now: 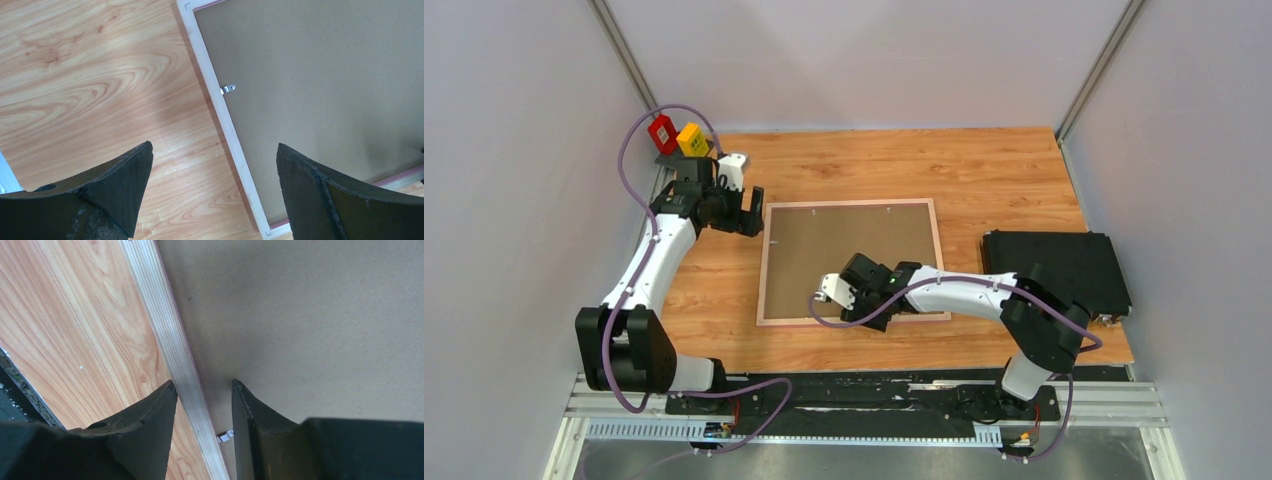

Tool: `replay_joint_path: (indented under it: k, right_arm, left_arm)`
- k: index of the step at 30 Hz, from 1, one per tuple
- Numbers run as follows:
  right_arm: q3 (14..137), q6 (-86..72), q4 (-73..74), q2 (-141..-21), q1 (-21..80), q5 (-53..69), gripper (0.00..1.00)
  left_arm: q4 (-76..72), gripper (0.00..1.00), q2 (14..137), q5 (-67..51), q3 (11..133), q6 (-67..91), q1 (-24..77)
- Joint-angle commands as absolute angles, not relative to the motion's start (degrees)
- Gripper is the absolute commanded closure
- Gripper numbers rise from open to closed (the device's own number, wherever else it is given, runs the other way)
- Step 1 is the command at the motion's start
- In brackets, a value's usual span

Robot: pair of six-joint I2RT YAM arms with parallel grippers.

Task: Put the photo into the frame

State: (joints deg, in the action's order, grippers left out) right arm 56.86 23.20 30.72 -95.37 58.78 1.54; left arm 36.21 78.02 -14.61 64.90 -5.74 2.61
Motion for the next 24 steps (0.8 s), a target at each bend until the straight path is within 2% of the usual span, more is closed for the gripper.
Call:
replay_joint_path:
  k: [1,13,19,21,24]
  right_arm:
    - [57.21,22.02,28.74,-94.20,59.78,1.91,0.60]
    - [56.67,22.06,28.83,-96.54,60.23,2.03,0.77]
    - [57.48,22.10,29.25,-96.53,60.21,2.61,0.91]
    - [57.94,22.14,29.42,-96.37,60.21,2.95,0.98]
    - [59.06,21.98,29.51,-96.39,59.94,3.08,1.00]
  left_arm:
    - [35.15,0.00,77.74,-13.90,64.61,-6.91,2.72]
    - [35.21,0.00,76.89,-14.64,64.43,-8.38,2.73]
    - [36.03,0.00,75.04,-18.74,63.41,-11.49,2.76]
    - [36.11,0.00,73.68,-20.21,62.46,-13.00,2.73]
    - [36.05,0.00,70.48,-21.63,60.95,-16.12,2.74]
